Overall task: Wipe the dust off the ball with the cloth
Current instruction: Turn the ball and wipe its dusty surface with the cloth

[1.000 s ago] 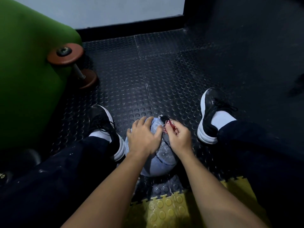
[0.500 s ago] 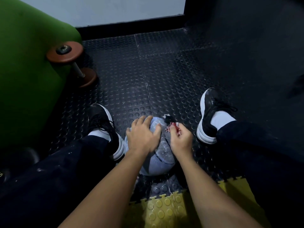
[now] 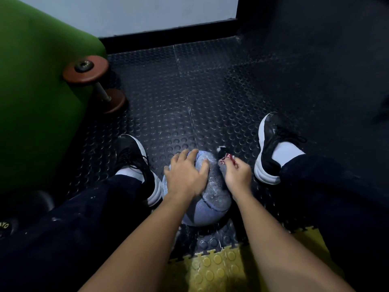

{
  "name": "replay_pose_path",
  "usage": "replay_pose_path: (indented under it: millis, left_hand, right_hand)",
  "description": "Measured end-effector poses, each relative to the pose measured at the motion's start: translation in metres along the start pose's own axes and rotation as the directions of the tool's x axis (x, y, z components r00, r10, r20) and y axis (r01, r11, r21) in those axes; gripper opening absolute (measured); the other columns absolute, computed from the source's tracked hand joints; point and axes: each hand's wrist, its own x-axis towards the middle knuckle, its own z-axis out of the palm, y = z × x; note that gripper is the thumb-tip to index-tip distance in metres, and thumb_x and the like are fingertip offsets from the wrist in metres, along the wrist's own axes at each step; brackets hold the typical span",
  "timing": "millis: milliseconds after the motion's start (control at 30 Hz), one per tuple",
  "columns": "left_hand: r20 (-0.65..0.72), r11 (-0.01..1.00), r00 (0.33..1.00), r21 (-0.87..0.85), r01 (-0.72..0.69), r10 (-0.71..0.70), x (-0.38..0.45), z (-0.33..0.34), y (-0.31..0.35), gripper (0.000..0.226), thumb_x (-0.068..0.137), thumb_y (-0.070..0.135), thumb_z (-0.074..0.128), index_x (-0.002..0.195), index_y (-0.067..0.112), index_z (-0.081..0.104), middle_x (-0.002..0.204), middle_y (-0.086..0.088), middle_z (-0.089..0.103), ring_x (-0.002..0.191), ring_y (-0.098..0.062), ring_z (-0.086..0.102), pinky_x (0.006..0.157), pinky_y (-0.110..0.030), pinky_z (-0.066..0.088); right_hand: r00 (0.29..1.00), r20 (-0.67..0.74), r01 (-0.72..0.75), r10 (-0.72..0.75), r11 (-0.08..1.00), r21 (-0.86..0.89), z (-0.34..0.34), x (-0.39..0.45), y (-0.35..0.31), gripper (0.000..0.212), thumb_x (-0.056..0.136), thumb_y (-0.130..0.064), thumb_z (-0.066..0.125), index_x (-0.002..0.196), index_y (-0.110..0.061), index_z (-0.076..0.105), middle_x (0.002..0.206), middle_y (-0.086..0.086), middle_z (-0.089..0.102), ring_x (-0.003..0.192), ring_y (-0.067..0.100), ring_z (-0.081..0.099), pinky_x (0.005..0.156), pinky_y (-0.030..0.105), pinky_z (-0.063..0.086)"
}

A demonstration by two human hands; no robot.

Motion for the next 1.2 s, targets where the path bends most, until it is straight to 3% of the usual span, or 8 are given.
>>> replay_pose_path:
  millis: [100,300,467,600,700,900,1033,1200]
  left_hand:
    - [-0.008,1.0,1.0,0.011,0.011,-0.011,-0.003,0.003,0.003,0.061,0.095,0.058,0.036,0.151,0.034,0.042,0.162,0.005,0.035,0.15,-0.022,0.024,0.117,-0.06,0.02]
    - [0.007,1.0,1.0,-0.001,0.03,-0.03,0.004,-0.002,0.002,0.06,0.095,0.057,0.036,0.15,0.033,0.043,0.16,0.006,0.037,0.148,-0.022,0.027,0.115,-0.059,0.023]
    - [0.043,0.999,0.999,0.034,0.018,-0.02,0.006,-0.004,0.003,0.062,0.094,0.059,0.034,0.15,0.033,0.042,0.156,0.003,0.039,0.143,-0.026,0.03,0.109,-0.058,0.029]
    - [0.053,0.994,0.996,0.086,0.061,-0.066,0.013,-0.006,0.008,0.066,0.092,0.065,0.033,0.149,0.033,0.044,0.153,-0.005,0.04,0.14,-0.03,0.032,0.108,-0.059,0.03]
    - [0.07,0.993,0.994,0.078,0.083,-0.089,0.016,-0.01,0.006,0.068,0.092,0.068,0.035,0.15,0.033,0.044,0.155,-0.006,0.04,0.141,-0.03,0.031,0.108,-0.059,0.029]
    - [0.103,0.991,0.992,0.115,0.063,-0.075,0.013,-0.012,0.005,0.081,0.086,0.081,0.03,0.153,0.036,0.037,0.157,-0.008,0.037,0.144,-0.032,0.027,0.109,-0.064,0.026]
    - [0.205,0.962,0.95,0.089,-0.259,0.236,0.013,-0.016,-0.015,0.093,0.073,0.094,0.03,0.153,0.045,0.032,0.164,0.005,0.03,0.151,-0.025,0.022,0.115,-0.067,0.019]
    - [0.135,0.965,0.956,0.007,-0.264,0.26,0.014,-0.01,-0.023,0.081,0.076,0.087,0.044,0.147,0.047,0.043,0.159,0.013,0.039,0.147,-0.018,0.031,0.115,-0.06,0.029]
  right_hand:
    - [0.987,0.032,-0.157,0.16,0.985,-0.076,0.001,0.011,-0.009,0.032,0.089,-0.03,0.058,0.068,-0.007,0.065,0.061,-0.003,0.063,0.065,0.021,0.057,0.063,0.033,0.042]
    - [0.989,0.055,0.137,-0.137,0.991,0.006,0.002,-0.014,-0.016,0.032,0.093,-0.021,0.061,0.063,-0.011,0.059,0.056,-0.004,0.057,0.05,0.004,0.047,0.052,0.022,0.036]
    - [0.987,0.0,-0.163,0.163,0.986,0.031,-0.001,0.003,-0.001,0.031,0.089,-0.03,0.064,0.071,-0.006,0.066,0.061,-0.001,0.06,0.063,0.016,0.052,0.057,0.026,0.039]
    - [0.984,0.115,0.138,-0.138,0.99,0.008,0.0,-0.004,-0.006,0.012,0.086,-0.028,0.07,0.087,-0.017,0.074,0.078,-0.01,0.069,0.071,0.004,0.06,0.069,0.02,0.048]
    - [0.959,0.001,0.283,-0.283,0.959,0.02,0.002,-0.019,0.009,0.017,0.087,-0.025,0.065,0.099,-0.016,0.073,0.093,-0.003,0.072,0.083,0.009,0.064,0.079,0.022,0.05]
    - [0.98,0.05,-0.193,0.192,0.981,0.009,0.004,0.005,0.005,0.031,0.086,-0.035,0.059,0.064,-0.013,0.059,0.062,-0.004,0.061,0.066,0.021,0.057,0.068,0.034,0.044]
    - [0.998,0.034,-0.053,0.055,0.996,-0.072,0.003,0.009,0.004,0.035,0.086,-0.033,0.06,0.063,-0.007,0.053,0.059,0.002,0.059,0.061,0.021,0.052,0.065,0.038,0.045]
    - [0.985,-0.013,0.171,-0.17,0.981,0.088,-0.005,-0.019,0.016,0.039,0.094,-0.019,0.058,0.057,-0.014,0.045,0.051,-0.006,0.046,0.049,0.005,0.04,0.053,0.025,0.035]
